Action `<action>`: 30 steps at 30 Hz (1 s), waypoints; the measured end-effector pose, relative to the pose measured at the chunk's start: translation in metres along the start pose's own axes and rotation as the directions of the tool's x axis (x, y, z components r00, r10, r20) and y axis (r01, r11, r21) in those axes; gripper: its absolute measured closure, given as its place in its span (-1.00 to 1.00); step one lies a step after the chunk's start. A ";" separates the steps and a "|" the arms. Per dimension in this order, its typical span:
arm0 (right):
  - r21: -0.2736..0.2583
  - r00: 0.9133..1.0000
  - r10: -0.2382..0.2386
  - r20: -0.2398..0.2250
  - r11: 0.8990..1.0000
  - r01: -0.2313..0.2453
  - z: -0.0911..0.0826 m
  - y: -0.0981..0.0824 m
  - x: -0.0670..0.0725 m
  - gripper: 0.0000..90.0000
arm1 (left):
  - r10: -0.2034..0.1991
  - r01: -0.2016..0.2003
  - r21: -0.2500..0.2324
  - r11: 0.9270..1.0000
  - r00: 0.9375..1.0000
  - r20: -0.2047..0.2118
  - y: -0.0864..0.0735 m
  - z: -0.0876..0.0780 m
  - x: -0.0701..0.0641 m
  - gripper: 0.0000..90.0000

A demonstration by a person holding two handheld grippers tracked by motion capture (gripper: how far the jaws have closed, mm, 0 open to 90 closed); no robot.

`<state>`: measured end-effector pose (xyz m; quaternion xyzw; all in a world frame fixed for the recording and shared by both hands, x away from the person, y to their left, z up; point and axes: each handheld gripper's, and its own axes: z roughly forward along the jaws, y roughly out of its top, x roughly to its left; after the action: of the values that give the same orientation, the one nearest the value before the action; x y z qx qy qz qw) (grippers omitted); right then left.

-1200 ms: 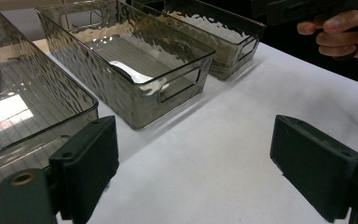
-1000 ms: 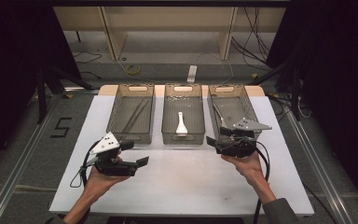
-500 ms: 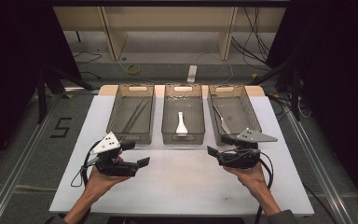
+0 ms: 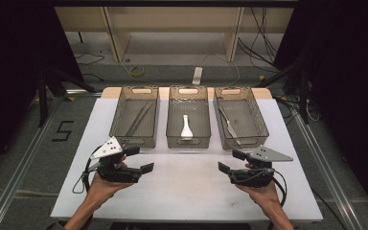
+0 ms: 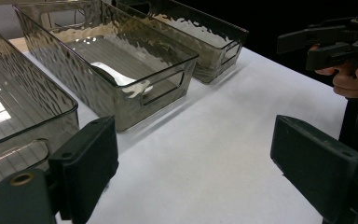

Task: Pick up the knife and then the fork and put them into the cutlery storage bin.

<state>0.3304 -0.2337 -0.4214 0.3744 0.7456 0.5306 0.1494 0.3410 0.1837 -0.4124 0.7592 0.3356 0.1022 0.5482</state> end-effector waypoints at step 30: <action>0.037 0.999 0.006 0.034 0.999 -0.007 -0.013 -0.019 0.003 -0.56 | -0.013 0.013 0.020 1.000 1.000 0.014 -0.007 -0.004 -0.005 -0.68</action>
<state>0.3127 -0.2436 -0.4330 0.3886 0.7515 0.5107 0.1530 0.3324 0.1850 -0.4163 0.7632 0.3374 0.0899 0.5436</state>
